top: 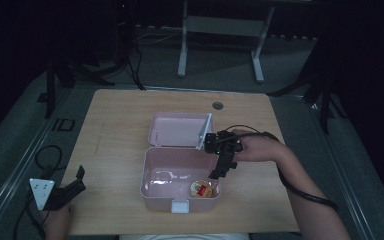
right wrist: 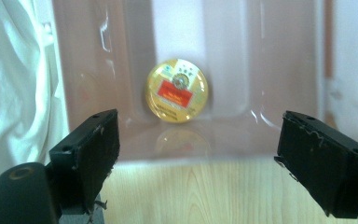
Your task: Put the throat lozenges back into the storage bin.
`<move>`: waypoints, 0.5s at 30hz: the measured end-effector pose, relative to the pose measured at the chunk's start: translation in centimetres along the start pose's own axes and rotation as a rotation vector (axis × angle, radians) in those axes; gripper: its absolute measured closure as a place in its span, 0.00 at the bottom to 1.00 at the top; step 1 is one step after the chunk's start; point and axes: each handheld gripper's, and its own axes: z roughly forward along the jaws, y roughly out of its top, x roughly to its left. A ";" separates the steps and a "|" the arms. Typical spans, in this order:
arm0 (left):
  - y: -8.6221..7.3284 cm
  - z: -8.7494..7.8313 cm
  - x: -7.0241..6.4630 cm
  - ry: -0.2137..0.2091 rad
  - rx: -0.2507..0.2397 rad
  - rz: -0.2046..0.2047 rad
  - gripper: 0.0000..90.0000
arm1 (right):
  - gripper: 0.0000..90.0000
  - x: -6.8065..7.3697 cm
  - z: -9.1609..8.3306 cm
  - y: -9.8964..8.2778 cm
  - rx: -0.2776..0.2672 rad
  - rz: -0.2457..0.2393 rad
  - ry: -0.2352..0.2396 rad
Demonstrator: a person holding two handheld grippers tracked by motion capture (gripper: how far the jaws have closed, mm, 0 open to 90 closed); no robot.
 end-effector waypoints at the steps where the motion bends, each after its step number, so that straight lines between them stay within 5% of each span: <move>1: 0.0 0.0 0.0 0.000 0.003 0.002 0.03 | 0.14 -0.1 -0.4 -0.6 -0.011 0.011 0.000; 10: 0.0 0.0 0.0 -0.002 0.004 0.002 0.03 | 0.13 -1.0 -0.1 -5.1 -0.044 0.095 -0.032; 15: 0.0 0.0 -0.1 -0.003 0.002 0.004 0.03 | 0.13 -1.6 1.6 -7.6 -0.127 0.136 -0.079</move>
